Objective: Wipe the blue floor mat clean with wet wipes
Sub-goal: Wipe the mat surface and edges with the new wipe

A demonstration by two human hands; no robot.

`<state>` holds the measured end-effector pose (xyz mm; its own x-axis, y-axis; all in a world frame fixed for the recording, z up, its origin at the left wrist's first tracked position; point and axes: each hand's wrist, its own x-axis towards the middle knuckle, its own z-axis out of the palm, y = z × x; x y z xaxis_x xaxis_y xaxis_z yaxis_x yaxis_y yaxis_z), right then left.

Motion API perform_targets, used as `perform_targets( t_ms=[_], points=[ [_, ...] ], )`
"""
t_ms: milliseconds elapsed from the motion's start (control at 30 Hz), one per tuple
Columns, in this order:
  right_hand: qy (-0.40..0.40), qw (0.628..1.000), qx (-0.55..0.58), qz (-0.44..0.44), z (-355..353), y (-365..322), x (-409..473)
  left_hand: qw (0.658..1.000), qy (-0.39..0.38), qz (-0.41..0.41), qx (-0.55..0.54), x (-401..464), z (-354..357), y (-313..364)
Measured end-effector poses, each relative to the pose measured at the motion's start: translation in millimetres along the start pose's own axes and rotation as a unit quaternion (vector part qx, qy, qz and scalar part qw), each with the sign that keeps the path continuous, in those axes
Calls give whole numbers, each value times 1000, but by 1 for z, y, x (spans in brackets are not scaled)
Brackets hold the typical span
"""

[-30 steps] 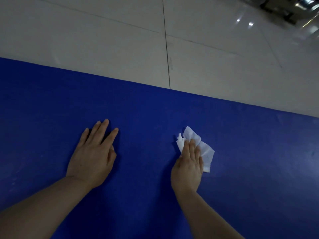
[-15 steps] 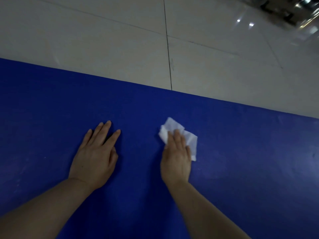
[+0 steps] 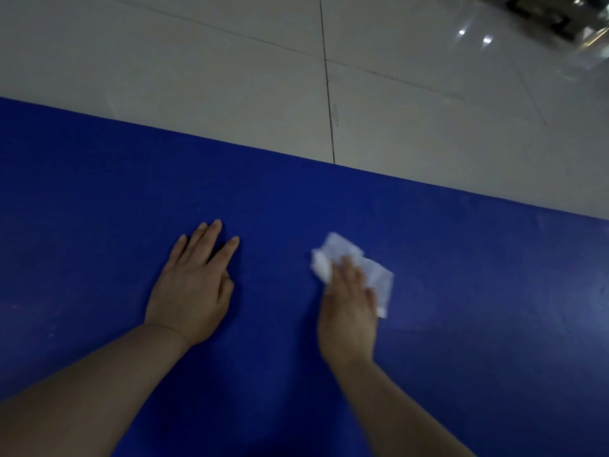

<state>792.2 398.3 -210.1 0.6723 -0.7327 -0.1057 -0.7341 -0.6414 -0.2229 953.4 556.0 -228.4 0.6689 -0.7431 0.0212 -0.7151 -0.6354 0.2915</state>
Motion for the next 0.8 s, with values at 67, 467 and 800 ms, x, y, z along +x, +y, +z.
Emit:
perform_targets(
  t_ms=[67, 467, 800],
  points=[
    [-1, 993, 28, 112, -10, 22, 2, 1000, -1, -4, 3, 0, 0, 0],
    [19, 993, -2, -116, 14, -21, -52, 1000, 1, 3, -1, 1, 0, 0],
    [20, 996, 12, -92, 21, -47, -61, 1000, -5, -8, 1, 0, 0, 1]
  ],
)
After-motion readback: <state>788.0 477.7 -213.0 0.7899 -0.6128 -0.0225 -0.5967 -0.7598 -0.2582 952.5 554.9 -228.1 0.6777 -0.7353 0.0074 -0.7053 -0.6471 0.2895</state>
